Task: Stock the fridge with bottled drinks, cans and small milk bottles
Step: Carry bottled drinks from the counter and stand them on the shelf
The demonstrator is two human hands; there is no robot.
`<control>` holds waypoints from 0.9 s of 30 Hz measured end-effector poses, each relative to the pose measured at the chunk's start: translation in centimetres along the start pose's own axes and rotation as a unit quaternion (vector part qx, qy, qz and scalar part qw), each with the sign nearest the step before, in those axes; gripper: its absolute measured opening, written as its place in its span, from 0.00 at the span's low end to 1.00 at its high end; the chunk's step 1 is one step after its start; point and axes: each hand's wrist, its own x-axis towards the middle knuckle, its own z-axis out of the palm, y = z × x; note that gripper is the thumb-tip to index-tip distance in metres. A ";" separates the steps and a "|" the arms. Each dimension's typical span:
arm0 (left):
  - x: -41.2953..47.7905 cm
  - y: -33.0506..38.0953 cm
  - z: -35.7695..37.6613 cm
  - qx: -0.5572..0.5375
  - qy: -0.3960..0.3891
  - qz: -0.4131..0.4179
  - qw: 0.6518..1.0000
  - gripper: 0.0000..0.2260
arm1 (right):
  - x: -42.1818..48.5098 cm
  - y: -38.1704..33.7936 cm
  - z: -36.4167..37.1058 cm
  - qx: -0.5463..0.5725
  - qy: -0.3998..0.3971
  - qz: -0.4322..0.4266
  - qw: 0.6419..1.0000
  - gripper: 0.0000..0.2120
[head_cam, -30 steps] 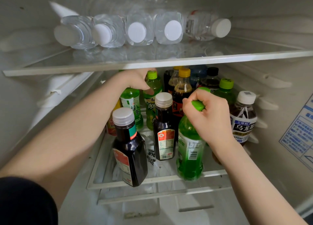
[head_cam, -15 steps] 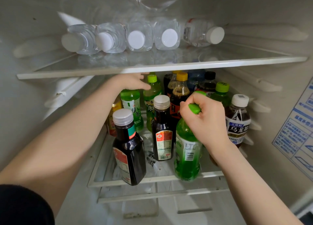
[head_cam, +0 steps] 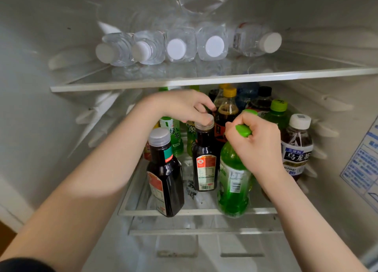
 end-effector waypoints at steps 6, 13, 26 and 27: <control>0.1 0.1 1.1 0.049 -0.010 0.037 0.998 0.16 | -0.2 0.2 -0.3 0.007 0.006 -0.007 1.000 0.11; 1.2 -1.3 0.0 0.150 0.057 -0.095 0.982 0.20 | -0.2 0.0 -0.3 0.012 0.009 -0.014 1.000 0.11; 1.9 -2.7 -0.5 0.061 0.037 -0.050 0.996 0.16 | -0.1 0.1 0.0 0.007 0.002 0.006 1.000 0.11; 1.9 -2.6 -0.5 0.066 0.040 -0.043 0.996 0.15 | 0.0 0.0 0.1 0.005 0.001 0.008 1.000 0.11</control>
